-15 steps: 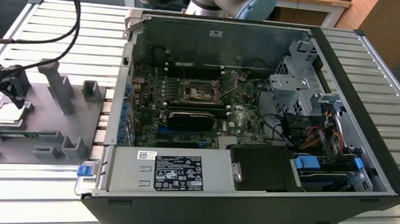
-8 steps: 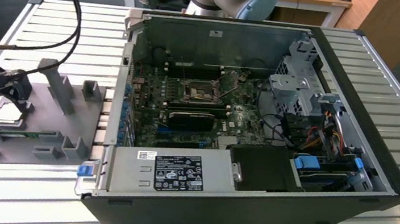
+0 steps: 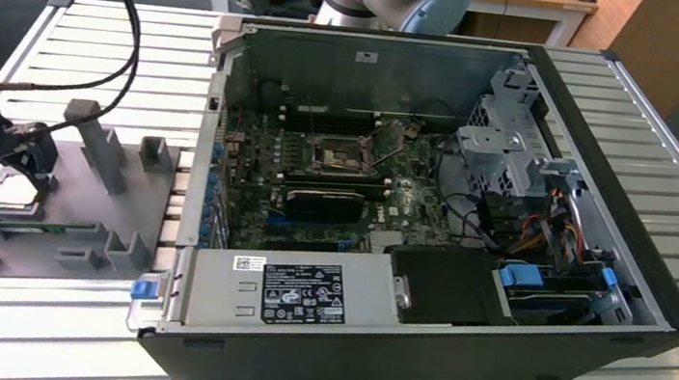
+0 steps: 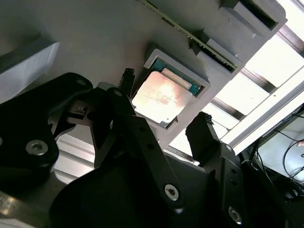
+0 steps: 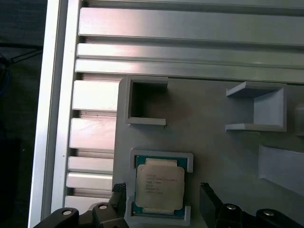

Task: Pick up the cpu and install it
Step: 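Pick up the cpu and move it towards the insertion slot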

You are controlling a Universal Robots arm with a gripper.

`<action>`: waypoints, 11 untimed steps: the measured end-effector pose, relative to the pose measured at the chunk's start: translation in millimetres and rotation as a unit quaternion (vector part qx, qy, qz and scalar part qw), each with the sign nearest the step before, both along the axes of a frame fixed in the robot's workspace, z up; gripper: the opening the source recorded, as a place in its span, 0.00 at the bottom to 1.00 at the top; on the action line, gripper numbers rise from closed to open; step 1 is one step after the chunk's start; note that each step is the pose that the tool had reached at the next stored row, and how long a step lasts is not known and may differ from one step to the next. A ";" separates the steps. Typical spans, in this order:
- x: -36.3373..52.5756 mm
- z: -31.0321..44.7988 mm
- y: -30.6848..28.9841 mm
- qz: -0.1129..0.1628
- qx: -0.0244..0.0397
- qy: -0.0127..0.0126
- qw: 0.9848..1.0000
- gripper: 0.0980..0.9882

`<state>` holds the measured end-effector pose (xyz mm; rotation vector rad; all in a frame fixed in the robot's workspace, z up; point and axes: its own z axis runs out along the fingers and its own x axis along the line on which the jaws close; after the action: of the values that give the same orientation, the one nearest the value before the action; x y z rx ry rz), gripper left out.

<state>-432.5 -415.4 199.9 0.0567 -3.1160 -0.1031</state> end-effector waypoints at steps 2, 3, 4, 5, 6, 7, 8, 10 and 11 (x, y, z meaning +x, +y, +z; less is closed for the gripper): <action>-0.4 -2.2 1.1 0.000 0.000 0.000 1.000 0.70; -0.8 -3.2 1.6 0.000 0.000 0.000 1.000 0.70; -1.3 -4.1 2.1 0.000 0.000 0.000 1.000 0.70; -1.7 -5.3 2.4 0.000 0.000 0.000 1.000 0.70; -1.9 -6.5 2.6 0.000 0.000 0.000 1.000 0.70; -2.0 -7.8 2.6 0.000 0.000 0.000 1.000 0.70; -2.0 -9.1 2.7 0.000 0.000 0.000 1.000 0.70; -2.2 -11.9 2.9 0.000 0.000 0.000 1.000 0.70; -2.3 -13.4 2.8 0.000 0.000 0.000 1.000 0.70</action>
<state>-434.8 -412.6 186.6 0.0568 -3.1160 -0.1031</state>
